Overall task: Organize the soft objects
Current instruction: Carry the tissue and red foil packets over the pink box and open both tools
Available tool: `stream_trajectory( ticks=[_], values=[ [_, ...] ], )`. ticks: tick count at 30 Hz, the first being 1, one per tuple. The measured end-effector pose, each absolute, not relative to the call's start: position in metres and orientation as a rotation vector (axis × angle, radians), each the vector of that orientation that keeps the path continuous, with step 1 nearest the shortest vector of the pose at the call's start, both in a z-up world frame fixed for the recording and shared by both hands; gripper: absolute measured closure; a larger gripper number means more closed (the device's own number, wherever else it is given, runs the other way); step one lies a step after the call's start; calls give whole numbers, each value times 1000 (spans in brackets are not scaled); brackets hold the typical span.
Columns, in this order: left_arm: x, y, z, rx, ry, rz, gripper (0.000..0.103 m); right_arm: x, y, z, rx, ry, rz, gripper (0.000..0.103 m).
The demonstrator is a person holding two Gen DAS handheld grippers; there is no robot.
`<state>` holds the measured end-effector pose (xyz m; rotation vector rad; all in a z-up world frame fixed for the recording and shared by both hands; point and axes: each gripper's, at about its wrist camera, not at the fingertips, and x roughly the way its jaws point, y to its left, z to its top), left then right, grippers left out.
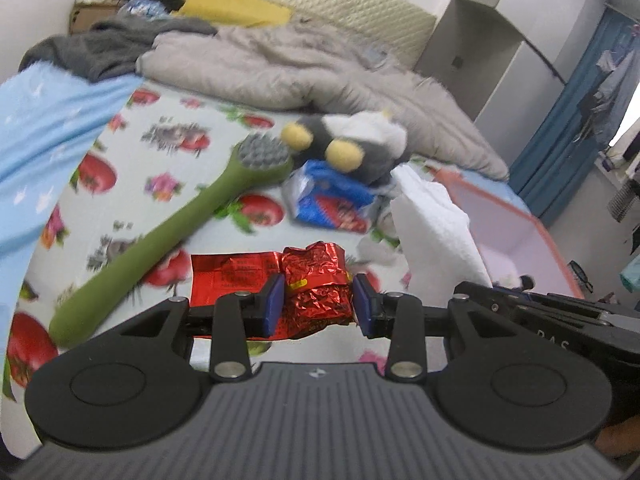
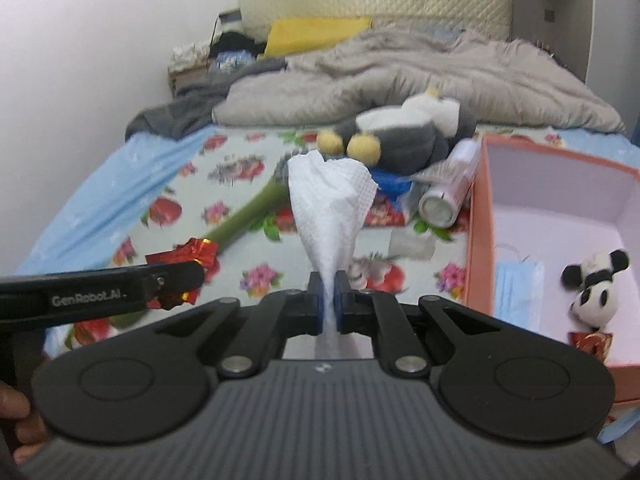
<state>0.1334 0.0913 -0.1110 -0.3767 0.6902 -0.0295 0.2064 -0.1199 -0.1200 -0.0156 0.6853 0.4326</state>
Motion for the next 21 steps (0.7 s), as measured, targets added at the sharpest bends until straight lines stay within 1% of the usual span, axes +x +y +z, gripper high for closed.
stream_trajectory(
  ticks=[11, 21],
  values=[
    [147, 49, -29, -357, 558, -137, 60, 198, -162, -54, 33, 540, 396, 94],
    [181, -12, -9, -321, 548, -264, 60, 202, -218, -27, 54, 457, 296, 94]
  ],
)
